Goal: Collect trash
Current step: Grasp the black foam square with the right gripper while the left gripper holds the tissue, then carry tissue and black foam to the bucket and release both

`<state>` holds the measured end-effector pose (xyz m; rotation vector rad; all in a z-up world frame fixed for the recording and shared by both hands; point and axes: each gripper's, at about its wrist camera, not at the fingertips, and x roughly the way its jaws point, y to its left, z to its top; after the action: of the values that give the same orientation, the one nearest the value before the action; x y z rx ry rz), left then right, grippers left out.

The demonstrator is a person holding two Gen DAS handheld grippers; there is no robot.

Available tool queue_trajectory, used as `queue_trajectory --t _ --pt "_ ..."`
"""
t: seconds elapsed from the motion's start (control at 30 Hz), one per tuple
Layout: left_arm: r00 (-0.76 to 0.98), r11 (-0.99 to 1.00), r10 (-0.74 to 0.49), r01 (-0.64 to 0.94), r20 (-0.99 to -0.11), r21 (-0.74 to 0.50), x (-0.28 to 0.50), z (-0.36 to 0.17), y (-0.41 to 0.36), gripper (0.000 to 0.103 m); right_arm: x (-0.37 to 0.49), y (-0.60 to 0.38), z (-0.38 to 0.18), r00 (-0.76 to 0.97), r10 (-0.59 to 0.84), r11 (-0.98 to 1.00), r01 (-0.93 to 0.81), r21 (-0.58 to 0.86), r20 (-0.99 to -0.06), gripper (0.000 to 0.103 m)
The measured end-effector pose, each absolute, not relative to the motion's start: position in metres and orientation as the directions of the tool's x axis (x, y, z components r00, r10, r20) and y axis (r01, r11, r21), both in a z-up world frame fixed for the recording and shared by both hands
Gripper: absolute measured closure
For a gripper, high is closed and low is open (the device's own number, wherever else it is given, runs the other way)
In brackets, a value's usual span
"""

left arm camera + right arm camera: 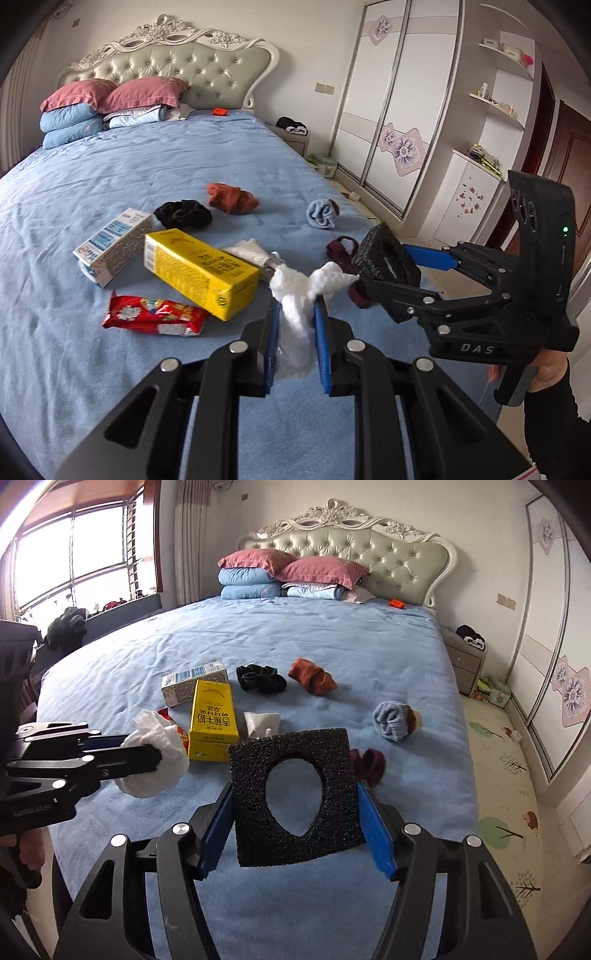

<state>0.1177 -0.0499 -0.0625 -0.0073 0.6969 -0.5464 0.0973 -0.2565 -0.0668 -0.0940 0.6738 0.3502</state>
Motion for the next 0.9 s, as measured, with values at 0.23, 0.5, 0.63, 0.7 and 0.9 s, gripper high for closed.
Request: queue_trajectory --t 0.23,0.5,0.63,0.7,0.9 --pt "0.525 0.757 -0.568 0.635 -0.635 -0.152 0.110 -0.060 -0.146 0.085 0.044 -0.357 -0.064 0.774 0.149 0.984 -0.180 0.013 -0.615 0.040" --pt "0.277 0.556 -0.659 0.806 -0.699 -0.204 0.097 -0.075 -0.292 0.084 -0.005 -0.481 -0.094 0.742 0.051 0.993 0.034 0.114 -0.668 0.040" --pt "0.130 0.475 -0.647 0.840 -0.751 -0.264 0.091 -0.099 -0.367 0.084 -0.030 -0.537 -0.117 0.707 0.012 0.980 0.132 0.149 -0.707 0.039" --pt "0.073 0.457 -0.627 0.841 -0.776 -0.290 0.091 -0.112 -0.398 0.084 -0.040 -0.564 -0.133 0.679 0.002 0.969 0.181 0.170 -0.734 0.039" --pt "-0.108 0.476 -0.510 0.791 -0.853 -0.385 0.102 -0.168 -0.488 0.083 -0.057 -0.635 -0.191 0.587 0.084 0.917 0.270 0.293 -0.805 0.039"
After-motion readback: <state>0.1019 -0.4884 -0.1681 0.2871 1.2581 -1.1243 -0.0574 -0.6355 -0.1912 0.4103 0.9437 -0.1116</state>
